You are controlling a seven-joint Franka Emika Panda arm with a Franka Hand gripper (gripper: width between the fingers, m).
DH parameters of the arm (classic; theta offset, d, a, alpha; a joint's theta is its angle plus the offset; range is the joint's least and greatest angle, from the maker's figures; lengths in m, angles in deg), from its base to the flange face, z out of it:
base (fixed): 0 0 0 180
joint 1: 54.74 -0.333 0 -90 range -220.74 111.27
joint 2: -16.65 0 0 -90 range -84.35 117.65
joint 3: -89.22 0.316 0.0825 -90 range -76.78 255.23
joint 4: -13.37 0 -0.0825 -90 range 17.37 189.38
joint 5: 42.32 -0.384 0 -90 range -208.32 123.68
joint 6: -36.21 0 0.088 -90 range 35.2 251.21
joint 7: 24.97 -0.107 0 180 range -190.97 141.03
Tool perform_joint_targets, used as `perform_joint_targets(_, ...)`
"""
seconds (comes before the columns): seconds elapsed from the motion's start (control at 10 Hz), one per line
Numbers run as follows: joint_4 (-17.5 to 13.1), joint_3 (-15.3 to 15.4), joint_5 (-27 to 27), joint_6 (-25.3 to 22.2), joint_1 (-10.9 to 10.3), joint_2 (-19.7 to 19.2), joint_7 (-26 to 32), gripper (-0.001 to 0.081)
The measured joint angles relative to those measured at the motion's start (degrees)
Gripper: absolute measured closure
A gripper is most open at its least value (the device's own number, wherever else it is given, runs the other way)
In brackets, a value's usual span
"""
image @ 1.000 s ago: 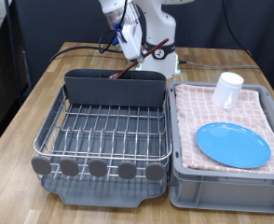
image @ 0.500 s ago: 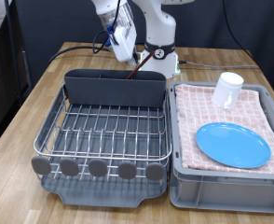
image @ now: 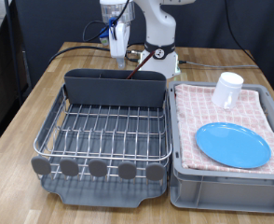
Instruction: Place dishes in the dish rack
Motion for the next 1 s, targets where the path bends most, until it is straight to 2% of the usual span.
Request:
perform_joint_targets(0.1, -0.44, 3.38, 2.38, -1.48, 0.55, 0.71, -3.14, 0.0009)
perform_joint_targets(0.3, -2.47, 9.2, 3.84, -7.03, 0.34, 2.76, -6.62, 0.0005)
perform_joint_targets(0.5, -4.37, 12.64, 3.47, -10.98, -1.03, 5.0, -6.89, 0.0004)
perform_joint_targets(0.8, -7.65, 14.61, 1.03, -13.13, -6.03, 6.11, -4.81, 0.0004)
perform_joint_targets(1.0, -10.81, 14.96, -0.76, -15.9, -10.08, 5.28, -0.24, 0.0004)
